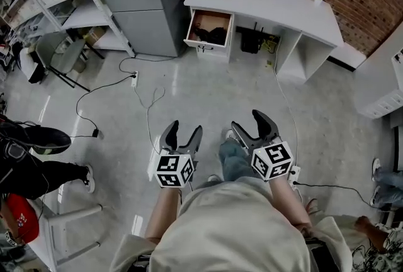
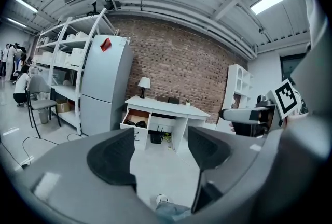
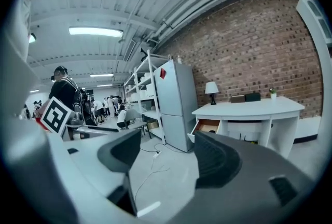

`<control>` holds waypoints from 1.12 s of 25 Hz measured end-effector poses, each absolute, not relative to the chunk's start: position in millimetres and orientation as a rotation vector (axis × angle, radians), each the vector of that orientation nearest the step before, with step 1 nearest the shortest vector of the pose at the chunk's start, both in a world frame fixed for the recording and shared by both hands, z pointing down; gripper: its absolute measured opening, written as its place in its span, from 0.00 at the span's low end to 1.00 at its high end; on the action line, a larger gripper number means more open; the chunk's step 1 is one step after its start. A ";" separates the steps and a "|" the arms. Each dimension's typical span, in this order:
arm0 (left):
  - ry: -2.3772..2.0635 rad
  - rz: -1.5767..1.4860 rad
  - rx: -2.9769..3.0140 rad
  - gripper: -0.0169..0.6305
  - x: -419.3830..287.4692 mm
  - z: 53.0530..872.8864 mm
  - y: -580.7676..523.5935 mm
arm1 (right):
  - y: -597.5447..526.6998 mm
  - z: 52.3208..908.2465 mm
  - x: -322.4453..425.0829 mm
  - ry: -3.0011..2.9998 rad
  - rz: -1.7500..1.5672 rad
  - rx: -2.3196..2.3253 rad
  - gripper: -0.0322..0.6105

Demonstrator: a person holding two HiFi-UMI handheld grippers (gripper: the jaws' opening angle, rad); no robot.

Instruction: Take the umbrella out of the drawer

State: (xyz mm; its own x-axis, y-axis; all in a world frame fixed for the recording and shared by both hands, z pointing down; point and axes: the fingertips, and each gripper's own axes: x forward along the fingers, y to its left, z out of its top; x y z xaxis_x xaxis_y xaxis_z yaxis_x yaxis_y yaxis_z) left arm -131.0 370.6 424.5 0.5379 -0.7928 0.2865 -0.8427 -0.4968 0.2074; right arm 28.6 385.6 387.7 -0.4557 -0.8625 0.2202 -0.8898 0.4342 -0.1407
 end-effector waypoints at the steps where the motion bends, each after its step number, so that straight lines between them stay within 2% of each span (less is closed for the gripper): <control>1: -1.357 0.215 2.451 0.50 -130.4 426.4 363.5 | 377.4 388.2 28.5 -2.571 0.361 1.566 0.55; 8: -1.369 0.194 2.433 0.51 -110.3 428.4 286.1 | 291.1 387.2 41.1 -2.609 0.331 1.508 0.62; 28: -1.496 0.118 2.358 0.51 -28.1 409.3 72.8 | 67.2 390.3 122.3 -2.633 0.340 1.348 0.61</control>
